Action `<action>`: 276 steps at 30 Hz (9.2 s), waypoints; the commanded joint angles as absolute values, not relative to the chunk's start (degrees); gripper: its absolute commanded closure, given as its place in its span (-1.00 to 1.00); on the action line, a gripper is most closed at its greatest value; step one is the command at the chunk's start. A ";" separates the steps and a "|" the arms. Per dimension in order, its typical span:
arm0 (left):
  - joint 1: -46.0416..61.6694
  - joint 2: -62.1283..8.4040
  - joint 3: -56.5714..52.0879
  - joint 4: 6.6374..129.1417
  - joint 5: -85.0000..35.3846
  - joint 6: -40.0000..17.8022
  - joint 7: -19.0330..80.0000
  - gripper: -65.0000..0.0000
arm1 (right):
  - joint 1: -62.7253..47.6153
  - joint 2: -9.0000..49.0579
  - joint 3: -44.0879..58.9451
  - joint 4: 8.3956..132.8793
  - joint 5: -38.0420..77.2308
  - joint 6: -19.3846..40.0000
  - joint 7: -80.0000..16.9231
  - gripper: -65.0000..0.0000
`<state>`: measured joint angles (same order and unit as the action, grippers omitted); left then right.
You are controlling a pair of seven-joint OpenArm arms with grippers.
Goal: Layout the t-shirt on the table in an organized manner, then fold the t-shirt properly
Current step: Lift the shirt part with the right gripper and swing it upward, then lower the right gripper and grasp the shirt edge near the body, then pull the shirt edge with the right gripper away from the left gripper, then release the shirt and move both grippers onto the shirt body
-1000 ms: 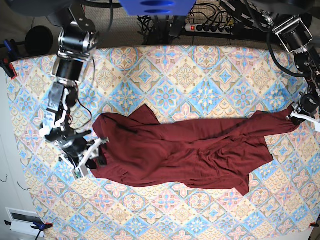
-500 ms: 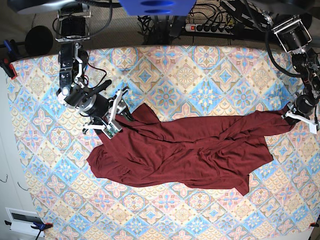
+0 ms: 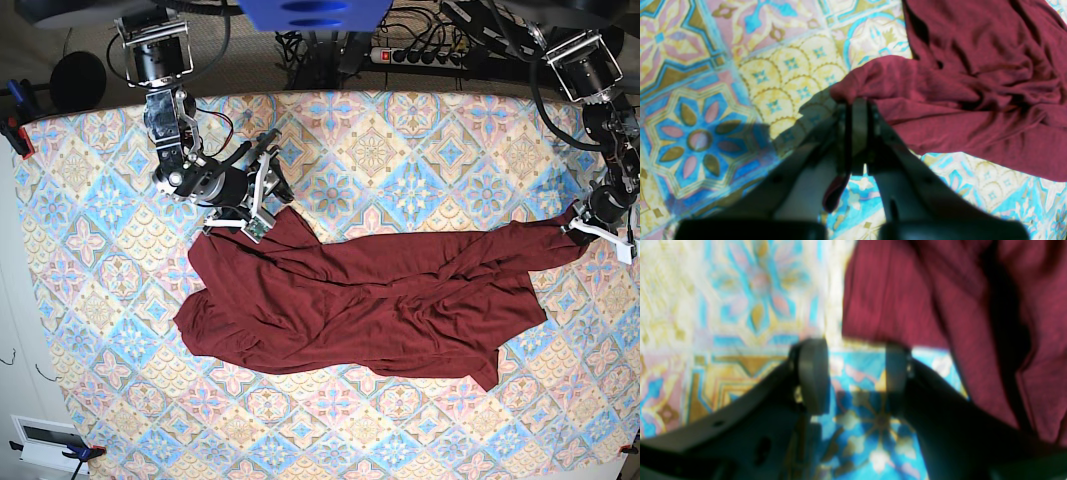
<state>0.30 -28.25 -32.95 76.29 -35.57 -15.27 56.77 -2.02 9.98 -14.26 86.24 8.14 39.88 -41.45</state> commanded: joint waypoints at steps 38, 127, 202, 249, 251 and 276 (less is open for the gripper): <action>1.01 -29.67 -33.27 77.41 -36.35 -15.60 55.60 1.00 | 7.25 6.46 -17.27 76.53 8.66 40.00 -36.09 0.15; 11.38 -32.75 -33.01 78.29 -36.35 -21.14 51.21 1.00 | 13.49 13.49 -21.49 73.71 8.75 40.00 -40.22 0.14; 16.22 -37.58 -29.58 77.93 -34.51 -21.14 45.93 1.00 | 22.90 14.11 -15.16 56.84 8.66 40.00 -31.43 0.70; 20.26 -48.13 -9.54 77.85 -34.07 -31.60 44.79 1.00 | 3.21 26.51 8.31 97.71 8.75 40.00 -52.70 0.79; 22.11 -48.31 -9.54 78.11 -34.07 -31.60 44.79 1.00 | 6.81 24.48 5.23 96.04 8.75 40.00 -52.70 0.66; 16.31 -41.98 -37.58 78.02 -43.47 -31.52 53.41 -0.24 | 21.67 15.87 -15.69 63.96 8.66 40.00 -37.05 0.42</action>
